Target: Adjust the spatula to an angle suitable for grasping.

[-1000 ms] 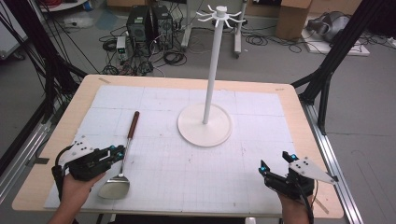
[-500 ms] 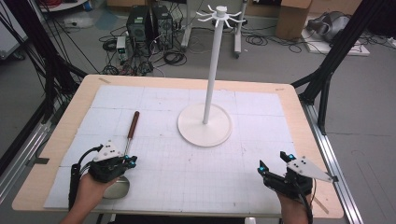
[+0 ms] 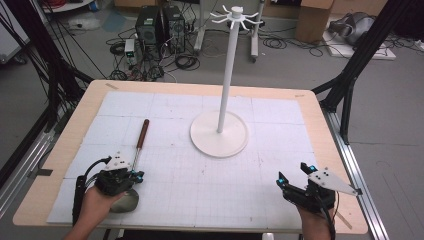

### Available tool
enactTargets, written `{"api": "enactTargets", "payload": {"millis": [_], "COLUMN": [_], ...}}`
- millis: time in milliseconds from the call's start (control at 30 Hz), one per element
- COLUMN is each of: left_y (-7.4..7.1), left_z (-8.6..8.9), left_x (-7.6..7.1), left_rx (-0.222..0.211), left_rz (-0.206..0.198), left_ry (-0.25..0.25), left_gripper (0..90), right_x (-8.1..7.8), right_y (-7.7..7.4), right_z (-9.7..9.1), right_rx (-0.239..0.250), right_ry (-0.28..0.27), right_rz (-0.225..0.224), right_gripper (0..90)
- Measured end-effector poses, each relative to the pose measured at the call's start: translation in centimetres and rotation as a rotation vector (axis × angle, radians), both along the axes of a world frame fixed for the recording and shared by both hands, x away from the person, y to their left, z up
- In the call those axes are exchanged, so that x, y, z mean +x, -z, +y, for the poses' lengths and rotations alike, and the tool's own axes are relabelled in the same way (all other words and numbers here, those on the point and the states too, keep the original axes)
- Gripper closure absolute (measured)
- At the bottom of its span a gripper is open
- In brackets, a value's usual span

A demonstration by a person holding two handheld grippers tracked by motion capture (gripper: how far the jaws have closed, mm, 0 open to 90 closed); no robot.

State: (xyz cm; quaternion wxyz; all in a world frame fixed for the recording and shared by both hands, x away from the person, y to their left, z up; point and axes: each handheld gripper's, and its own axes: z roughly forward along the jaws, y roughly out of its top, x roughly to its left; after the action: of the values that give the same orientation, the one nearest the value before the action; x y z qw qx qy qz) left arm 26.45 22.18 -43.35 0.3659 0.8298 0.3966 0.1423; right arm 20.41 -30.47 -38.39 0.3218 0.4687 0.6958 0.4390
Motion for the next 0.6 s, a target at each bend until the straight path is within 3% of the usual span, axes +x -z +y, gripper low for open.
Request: {"api": "enactTargets", "payload": {"millis": [167,300,600], "left_y": [0.17,0.12,-0.04], "left_z": [0.44,0.72,0.94], "left_x": [0.19,0.19,0.19], "left_rx": [0.023,0.015,0.034], "left_rz": [0.026,0.044,0.051], "left_ry": [-0.021,-0.032,-0.043], "left_gripper": [89.3,89.4,89.4], "right_x": [0.11,0.13,0.04], "right_y": [0.04,0.04,0.05], "right_z": [-0.01,-0.01,-0.13], "right_rx": [-0.004,-0.001,-0.001], "right_ry": [-0.003,-0.003,0.003], "right_rz": [-0.001,0.0,-0.001], "right_gripper": [21.7,21.7,21.7]}}
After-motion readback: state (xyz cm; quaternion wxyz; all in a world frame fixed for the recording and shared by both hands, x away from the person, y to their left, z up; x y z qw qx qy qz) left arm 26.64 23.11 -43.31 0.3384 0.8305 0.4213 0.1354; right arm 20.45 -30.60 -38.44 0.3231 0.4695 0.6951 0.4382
